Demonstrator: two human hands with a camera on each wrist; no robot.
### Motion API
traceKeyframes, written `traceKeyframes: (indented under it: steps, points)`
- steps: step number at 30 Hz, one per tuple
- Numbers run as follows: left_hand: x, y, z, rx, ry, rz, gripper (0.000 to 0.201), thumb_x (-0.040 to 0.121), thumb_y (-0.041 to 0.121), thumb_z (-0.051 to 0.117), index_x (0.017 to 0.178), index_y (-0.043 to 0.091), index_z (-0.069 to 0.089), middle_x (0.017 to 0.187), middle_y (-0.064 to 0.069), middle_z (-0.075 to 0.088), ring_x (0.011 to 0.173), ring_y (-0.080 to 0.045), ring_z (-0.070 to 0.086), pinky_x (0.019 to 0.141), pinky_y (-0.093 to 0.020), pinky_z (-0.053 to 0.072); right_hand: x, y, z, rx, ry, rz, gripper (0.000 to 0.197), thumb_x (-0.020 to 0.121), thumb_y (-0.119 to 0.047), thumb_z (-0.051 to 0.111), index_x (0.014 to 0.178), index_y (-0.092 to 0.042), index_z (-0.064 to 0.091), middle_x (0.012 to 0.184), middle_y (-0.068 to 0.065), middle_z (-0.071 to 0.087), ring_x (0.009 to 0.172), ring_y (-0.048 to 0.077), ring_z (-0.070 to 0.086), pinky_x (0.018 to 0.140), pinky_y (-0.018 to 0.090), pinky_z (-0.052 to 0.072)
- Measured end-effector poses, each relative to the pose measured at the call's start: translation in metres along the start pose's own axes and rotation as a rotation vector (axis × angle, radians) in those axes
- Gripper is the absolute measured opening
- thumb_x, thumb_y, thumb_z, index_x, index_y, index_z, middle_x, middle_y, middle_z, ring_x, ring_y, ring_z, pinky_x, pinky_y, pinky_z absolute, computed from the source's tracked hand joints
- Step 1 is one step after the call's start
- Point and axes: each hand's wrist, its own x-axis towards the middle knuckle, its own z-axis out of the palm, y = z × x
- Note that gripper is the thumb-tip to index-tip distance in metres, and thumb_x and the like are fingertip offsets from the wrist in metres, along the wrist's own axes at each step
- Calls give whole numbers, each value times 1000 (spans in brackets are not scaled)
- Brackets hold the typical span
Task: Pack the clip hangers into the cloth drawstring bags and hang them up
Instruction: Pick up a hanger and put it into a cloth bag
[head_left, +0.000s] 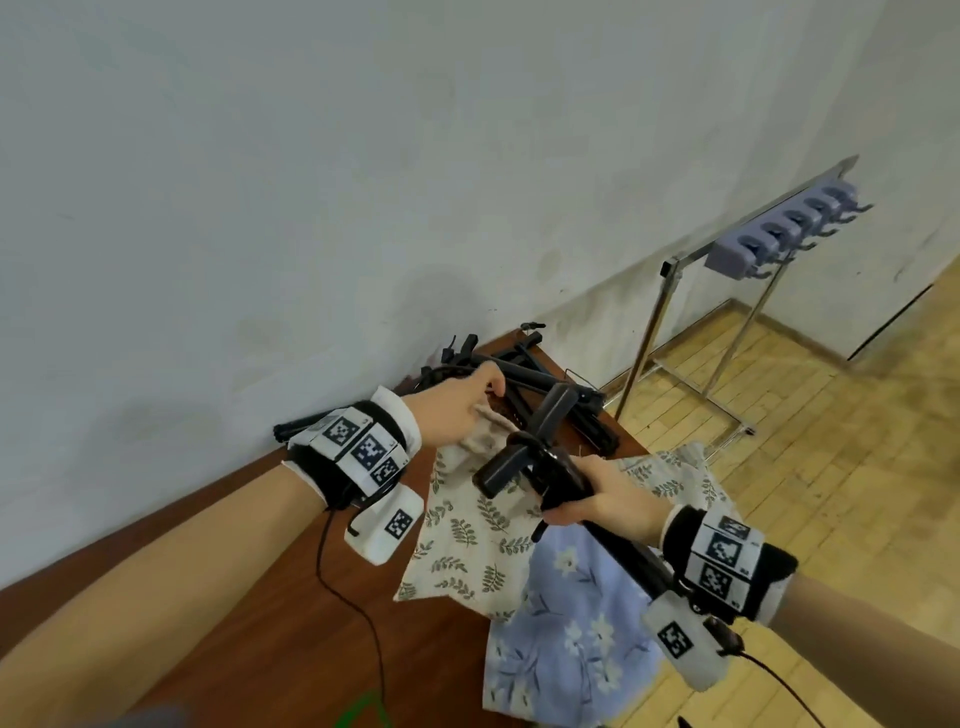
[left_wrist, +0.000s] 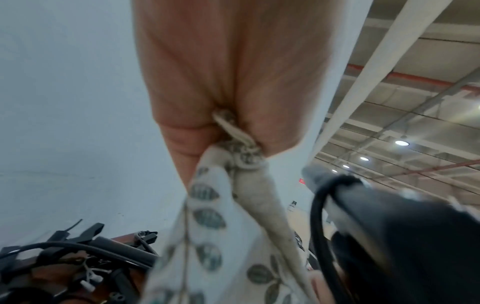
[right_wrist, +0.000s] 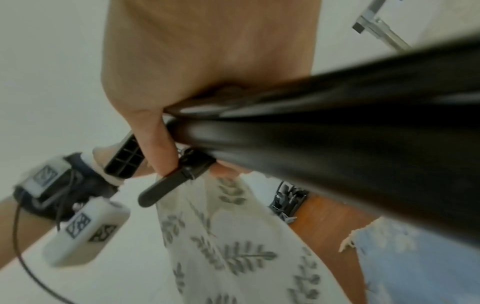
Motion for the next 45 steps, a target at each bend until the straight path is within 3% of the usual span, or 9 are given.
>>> traceKeyframes:
  steps: [7, 13, 16, 20, 22, 26, 32, 40, 45]
  points:
    - [5, -16, -9, 145, 395, -30, 30, 77, -11, 45, 67, 15, 56, 98, -1, 51, 88, -26, 56, 80, -37, 47, -8, 19, 9, -136, 45, -120, 25, 78, -8, 74, 101, -8, 65, 88, -6, 62, 74, 16, 64, 73, 31, 54]
    - [6, -20, 18, 352, 143, -68, 38, 87, -8, 46, 123, 3, 54, 134, -10, 46, 121, -30, 50, 100, -37, 41, 0, 16, 9, -14, -49, -49, 20, 79, -7, 74, 97, -9, 65, 89, -12, 64, 75, 4, 62, 77, 21, 47]
    - [-4, -18, 20, 189, 90, -26, 35, 85, 3, 57, 120, 7, 54, 120, -8, 54, 112, -28, 55, 86, -31, 45, 10, 5, 3, 258, 100, -24, 20, 77, -14, 73, 96, -8, 66, 79, -10, 64, 73, 4, 61, 73, 21, 47]
    - [-10, -17, 18, 104, 76, -90, 77, 80, 7, 70, 147, 11, 32, 141, -5, 48, 114, -18, 56, 88, -24, 48, 31, 0, 9, 445, 194, -13, 27, 84, -9, 70, 110, -7, 68, 116, -4, 69, 104, 20, 65, 92, 32, 50]
    - [-10, -21, 20, 39, 118, -94, 70, 81, 4, 65, 144, 16, 37, 125, -6, 59, 95, -14, 60, 73, -19, 49, 41, 3, 19, 501, 152, 105, 17, 84, -5, 69, 101, -2, 67, 104, 5, 71, 93, 29, 67, 93, 39, 52]
    - [-15, -28, 31, -55, 275, -167, 27, 86, 9, 60, 111, 14, 52, 94, -4, 61, 76, -17, 59, 64, -23, 46, 46, 12, 43, 532, 89, 266, 4, 86, -3, 66, 84, 0, 63, 66, 10, 63, 56, 20, 58, 58, 28, 51]
    - [-21, -45, 57, -199, 415, -262, 9, 90, 12, 57, 97, 17, 53, 92, -1, 58, 76, -11, 53, 60, -14, 36, 31, 26, 56, 533, 310, 2, 15, 77, -9, 74, 87, 1, 70, 82, 15, 69, 70, 19, 63, 70, 28, 50]
    - [-17, -47, 57, -664, 410, -157, 20, 86, 18, 69, 95, 19, 51, 88, 0, 63, 83, -15, 62, 78, -25, 50, 32, 23, 59, 727, -559, 216, 9, 80, -16, 57, 86, -11, 61, 86, 11, 66, 64, 16, 57, 64, 24, 48]
    - [-16, -48, 49, -790, 477, -87, 23, 86, 4, 66, 86, 18, 48, 87, -2, 67, 85, -11, 63, 79, -24, 51, 43, 46, 73, 719, -757, 326, 20, 78, -24, 62, 88, -9, 53, 76, 7, 57, 63, 19, 50, 67, 27, 42]
